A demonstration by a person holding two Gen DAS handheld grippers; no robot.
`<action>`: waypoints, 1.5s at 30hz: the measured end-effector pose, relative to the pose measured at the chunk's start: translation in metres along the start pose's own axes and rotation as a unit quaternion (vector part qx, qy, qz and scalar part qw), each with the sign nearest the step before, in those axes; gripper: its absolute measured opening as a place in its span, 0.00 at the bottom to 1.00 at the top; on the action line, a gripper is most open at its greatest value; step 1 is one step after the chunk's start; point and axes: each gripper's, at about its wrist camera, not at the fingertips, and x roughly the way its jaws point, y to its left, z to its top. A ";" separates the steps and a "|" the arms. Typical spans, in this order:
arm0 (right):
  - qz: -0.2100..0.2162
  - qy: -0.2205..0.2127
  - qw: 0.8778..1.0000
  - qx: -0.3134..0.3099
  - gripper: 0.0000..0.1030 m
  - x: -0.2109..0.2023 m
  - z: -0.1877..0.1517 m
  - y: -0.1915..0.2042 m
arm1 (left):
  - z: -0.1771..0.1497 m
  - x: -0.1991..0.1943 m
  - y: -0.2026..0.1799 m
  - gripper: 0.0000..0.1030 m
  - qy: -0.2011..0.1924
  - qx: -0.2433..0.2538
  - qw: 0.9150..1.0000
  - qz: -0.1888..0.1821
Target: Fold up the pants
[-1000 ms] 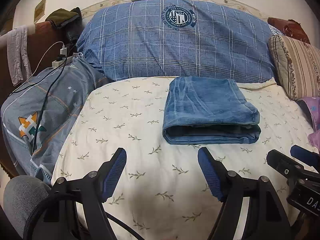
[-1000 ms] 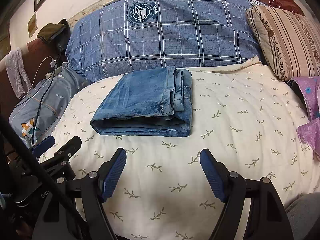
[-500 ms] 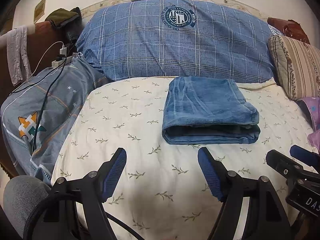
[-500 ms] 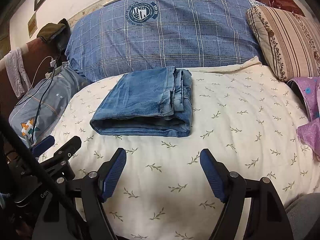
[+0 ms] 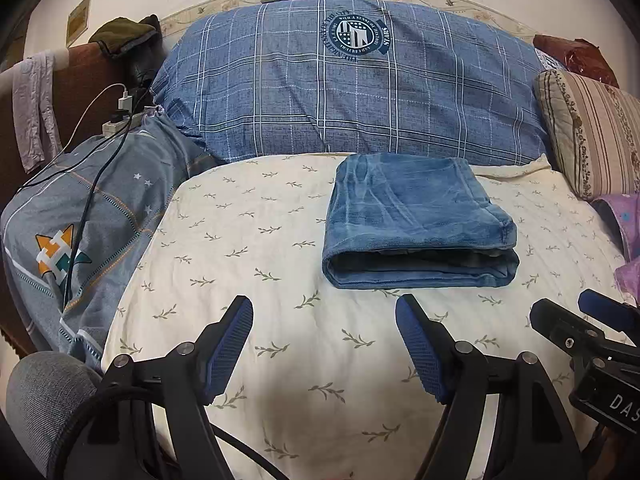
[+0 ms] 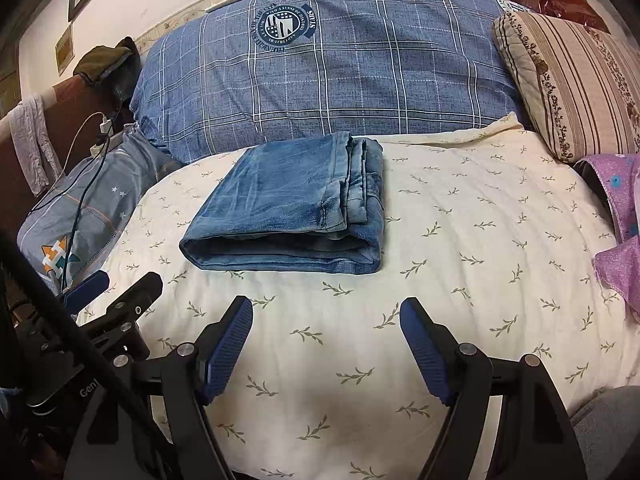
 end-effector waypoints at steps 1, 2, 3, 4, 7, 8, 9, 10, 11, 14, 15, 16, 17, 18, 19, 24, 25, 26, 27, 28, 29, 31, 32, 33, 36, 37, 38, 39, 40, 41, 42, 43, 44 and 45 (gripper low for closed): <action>0.000 0.000 1.000 0.000 0.75 0.000 0.000 0.000 | 0.000 0.000 0.000 0.72 0.000 0.000 1.000 0.000; 0.000 0.000 1.000 0.000 0.75 0.000 0.000 0.000 | 0.000 0.000 0.000 0.72 0.000 0.000 1.000 0.000; 0.000 0.000 1.000 0.000 0.75 0.000 0.000 0.000 | 0.000 0.000 0.000 0.72 0.000 0.000 1.000 -0.001; -0.001 -0.001 1.000 0.000 0.75 0.000 0.000 0.000 | 0.000 0.000 0.000 0.72 0.000 0.000 1.000 -0.001; -0.001 -0.001 1.000 0.000 0.75 0.000 0.000 0.000 | 0.000 -0.001 -0.001 0.72 0.000 0.002 1.000 0.000; -0.001 -0.001 1.000 0.000 0.75 0.000 -0.001 0.000 | 0.000 -0.001 -0.001 0.72 0.001 0.002 1.000 -0.001; -0.002 -0.001 1.000 0.000 0.75 0.000 0.000 0.000 | 0.000 -0.001 -0.002 0.72 0.001 0.002 1.000 0.000; -0.002 0.000 1.000 0.000 0.75 0.000 0.000 -0.001 | 0.000 -0.001 -0.002 0.72 0.001 0.002 1.000 0.000; -0.002 0.000 1.000 0.001 0.75 0.000 0.000 -0.001 | 0.000 0.000 -0.002 0.72 0.002 0.003 1.000 -0.001; -0.003 0.000 1.000 0.001 0.75 0.000 0.000 -0.001 | 0.000 -0.001 -0.003 0.72 0.003 0.003 1.000 0.000; -0.003 0.000 1.000 0.001 0.75 0.000 0.000 -0.001 | 0.000 0.000 -0.003 0.72 0.003 0.003 1.000 0.000; -0.002 0.000 1.000 0.001 0.75 0.000 0.000 -0.001 | 0.000 0.000 -0.003 0.72 0.003 0.002 1.000 0.000; -0.003 0.000 1.000 0.001 0.75 0.000 0.000 -0.001 | 0.000 0.000 -0.003 0.72 0.003 0.003 1.000 0.000; -0.003 0.000 1.000 0.001 0.75 0.001 0.000 -0.001 | 0.000 0.000 -0.003 0.72 0.004 0.003 1.000 -0.001; -0.003 0.000 1.000 0.001 0.75 0.000 0.000 -0.001 | 0.000 0.000 -0.003 0.72 0.004 0.003 1.000 -0.002; -0.003 0.001 1.000 0.002 0.75 0.001 0.000 -0.001 | 0.000 0.000 -0.004 0.72 0.003 0.005 1.000 -0.003; -0.004 0.001 1.000 0.001 0.75 0.001 0.000 -0.001 | 0.000 0.000 -0.003 0.72 0.004 0.004 1.000 -0.005; -0.003 0.001 1.000 0.002 0.75 0.001 0.000 -0.001 | 0.000 0.000 -0.003 0.72 0.005 0.005 1.000 -0.005; -0.004 0.002 1.000 0.002 0.75 0.001 0.000 -0.001 | 0.000 -0.001 -0.004 0.72 0.004 0.005 1.000 -0.004; -0.004 0.002 1.000 0.002 0.75 0.001 0.000 -0.001 | 0.000 -0.001 -0.004 0.72 0.003 0.005 1.000 -0.003; -0.005 0.003 1.000 0.002 0.75 0.001 0.000 -0.001 | 0.000 -0.001 -0.004 0.72 0.003 0.005 1.000 -0.003; -0.006 0.004 1.000 0.002 0.75 0.002 -0.001 -0.001 | 0.000 -0.001 -0.004 0.72 0.003 0.005 1.000 -0.003; -0.006 0.003 1.000 0.003 0.75 0.001 -0.001 -0.001 | -0.001 -0.001 -0.005 0.72 0.003 0.005 1.000 -0.003; -0.006 0.003 1.000 0.003 0.75 0.001 -0.001 -0.001 | -0.001 -0.001 -0.005 0.72 0.004 0.005 1.000 -0.002; -0.007 0.003 1.000 0.003 0.75 0.002 -0.001 -0.001 | 0.000 -0.001 -0.004 0.72 0.003 0.004 1.000 -0.002; -0.006 0.002 1.000 0.003 0.75 0.001 -0.001 -0.001 | 0.000 -0.001 -0.004 0.72 0.003 0.004 1.000 -0.002; -0.007 0.002 1.000 0.003 0.75 0.001 -0.001 -0.001 | 0.000 -0.001 -0.005 0.72 0.004 0.004 1.000 -0.003; -0.007 0.002 1.000 0.003 0.75 0.001 -0.001 -0.001 | 0.000 -0.001 -0.004 0.72 0.004 0.004 1.000 -0.003; -0.007 0.002 1.000 0.003 0.75 0.002 -0.001 -0.001 | 0.000 -0.001 -0.004 0.72 0.003 0.005 1.000 -0.002; -0.006 0.002 1.000 0.003 0.75 0.002 -0.001 -0.002 | 0.000 -0.001 -0.004 0.72 0.003 0.005 1.000 -0.003; -0.007 0.002 1.000 0.004 0.75 0.002 -0.001 -0.001 | 0.000 -0.001 -0.004 0.72 0.003 0.004 1.000 -0.003; -0.007 0.002 1.000 0.004 0.75 0.002 -0.001 -0.001 | 0.000 -0.001 -0.004 0.72 0.003 0.004 1.000 -0.003; -0.008 0.002 1.000 0.004 0.75 0.001 -0.001 -0.001 | -0.001 -0.001 -0.004 0.72 0.003 0.005 1.000 -0.002; -0.007 0.002 1.000 0.004 0.75 0.001 -0.001 -0.001 | -0.001 0.000 -0.004 0.72 0.003 0.004 1.000 -0.003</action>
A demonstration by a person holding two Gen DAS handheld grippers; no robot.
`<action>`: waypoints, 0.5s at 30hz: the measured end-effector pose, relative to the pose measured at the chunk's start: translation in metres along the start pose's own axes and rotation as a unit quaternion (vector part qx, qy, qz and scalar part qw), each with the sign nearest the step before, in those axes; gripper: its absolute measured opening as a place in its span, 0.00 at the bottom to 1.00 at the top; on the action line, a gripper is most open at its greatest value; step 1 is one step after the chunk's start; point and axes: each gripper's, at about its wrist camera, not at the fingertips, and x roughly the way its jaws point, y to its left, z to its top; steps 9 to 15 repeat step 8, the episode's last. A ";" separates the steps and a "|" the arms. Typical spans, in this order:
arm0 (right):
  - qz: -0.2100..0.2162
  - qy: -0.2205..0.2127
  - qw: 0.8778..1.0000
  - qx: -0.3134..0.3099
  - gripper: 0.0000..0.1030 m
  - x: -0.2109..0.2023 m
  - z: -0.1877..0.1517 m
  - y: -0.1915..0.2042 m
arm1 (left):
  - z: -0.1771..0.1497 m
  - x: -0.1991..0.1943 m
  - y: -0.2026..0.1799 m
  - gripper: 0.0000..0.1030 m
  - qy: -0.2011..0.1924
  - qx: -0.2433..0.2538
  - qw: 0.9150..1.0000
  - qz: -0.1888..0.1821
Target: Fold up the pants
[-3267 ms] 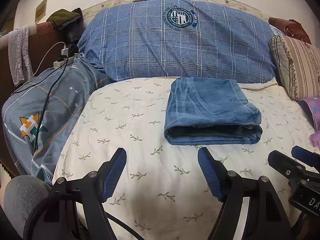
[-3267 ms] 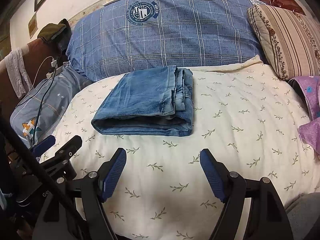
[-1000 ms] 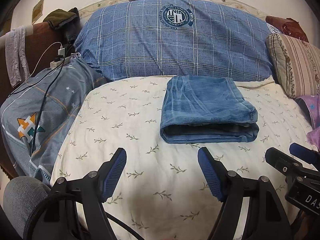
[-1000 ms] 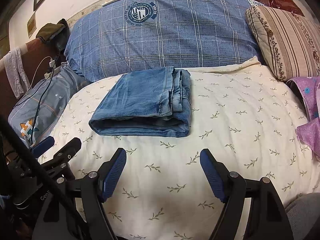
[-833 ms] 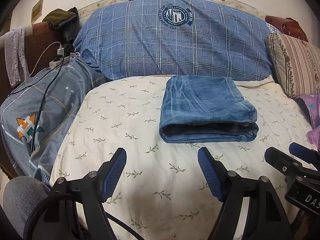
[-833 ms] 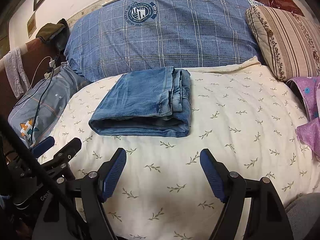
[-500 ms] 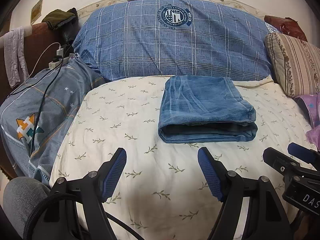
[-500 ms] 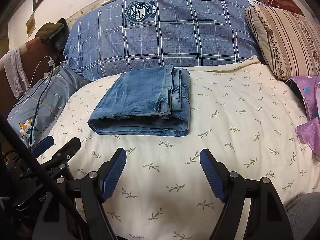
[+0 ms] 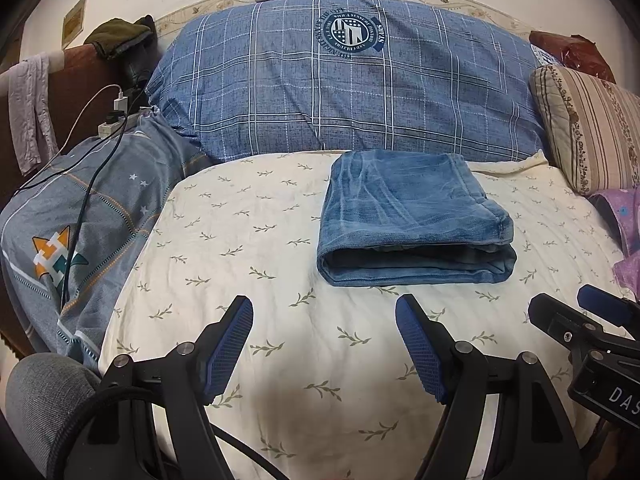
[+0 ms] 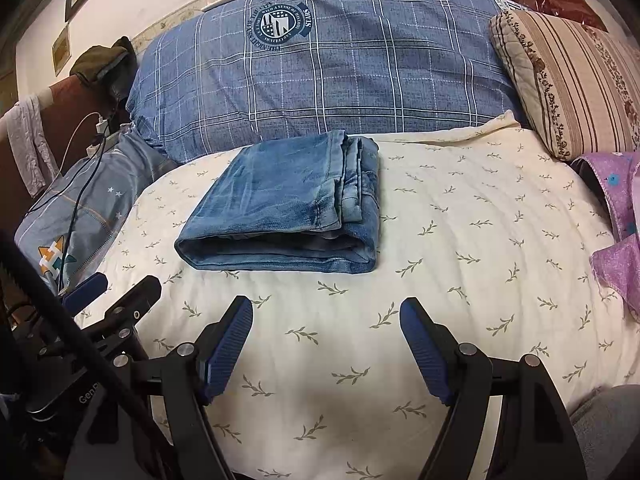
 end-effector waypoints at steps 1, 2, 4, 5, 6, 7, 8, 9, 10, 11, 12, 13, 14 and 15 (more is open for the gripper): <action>0.000 0.000 1.000 0.000 0.75 0.000 0.000 0.000 | 0.000 0.000 0.000 0.72 0.000 0.001 1.000 0.000; 0.000 0.000 1.000 0.000 0.75 0.000 0.000 0.000 | 0.000 0.001 0.000 0.72 0.000 0.002 1.000 0.001; 0.000 0.001 1.000 0.001 0.75 0.001 0.000 0.000 | -0.001 0.003 -0.001 0.72 0.001 0.004 1.000 0.003; -0.001 0.002 1.000 0.001 0.75 0.001 0.000 0.000 | -0.001 0.004 -0.002 0.72 0.001 0.005 1.000 0.002; -0.002 0.002 1.000 0.001 0.75 0.002 -0.001 0.000 | -0.001 0.006 -0.002 0.72 0.004 0.007 1.000 0.000; -0.003 0.004 1.000 0.002 0.75 0.003 -0.001 -0.001 | 0.000 0.008 -0.002 0.72 0.007 0.007 1.000 0.000; -0.003 0.006 1.000 0.003 0.75 0.004 -0.001 -0.002 | 0.003 0.009 0.001 0.72 0.013 0.002 1.000 -0.006; -0.003 0.006 1.000 0.003 0.75 0.004 -0.001 -0.002 | 0.003 0.009 0.001 0.72 0.013 0.002 1.000 -0.006; -0.003 0.006 1.000 0.003 0.75 0.004 -0.001 -0.002 | 0.003 0.009 0.001 0.72 0.013 0.002 1.000 -0.006; -0.003 0.006 1.000 0.003 0.75 0.004 -0.001 -0.002 | 0.003 0.009 0.001 0.72 0.013 0.002 1.000 -0.006; -0.003 0.006 1.000 0.003 0.75 0.004 -0.001 -0.002 | 0.003 0.009 0.001 0.72 0.013 0.002 1.000 -0.006; -0.003 0.006 1.000 0.003 0.75 0.004 -0.001 -0.002 | 0.003 0.009 0.001 0.72 0.013 0.002 1.000 -0.006; -0.003 0.006 1.000 0.003 0.75 0.004 -0.001 -0.002 | 0.003 0.009 0.001 0.72 0.013 0.002 1.000 -0.006; -0.003 0.006 1.000 0.003 0.75 0.004 -0.001 -0.002 | 0.003 0.009 0.001 0.72 0.013 0.002 1.000 -0.006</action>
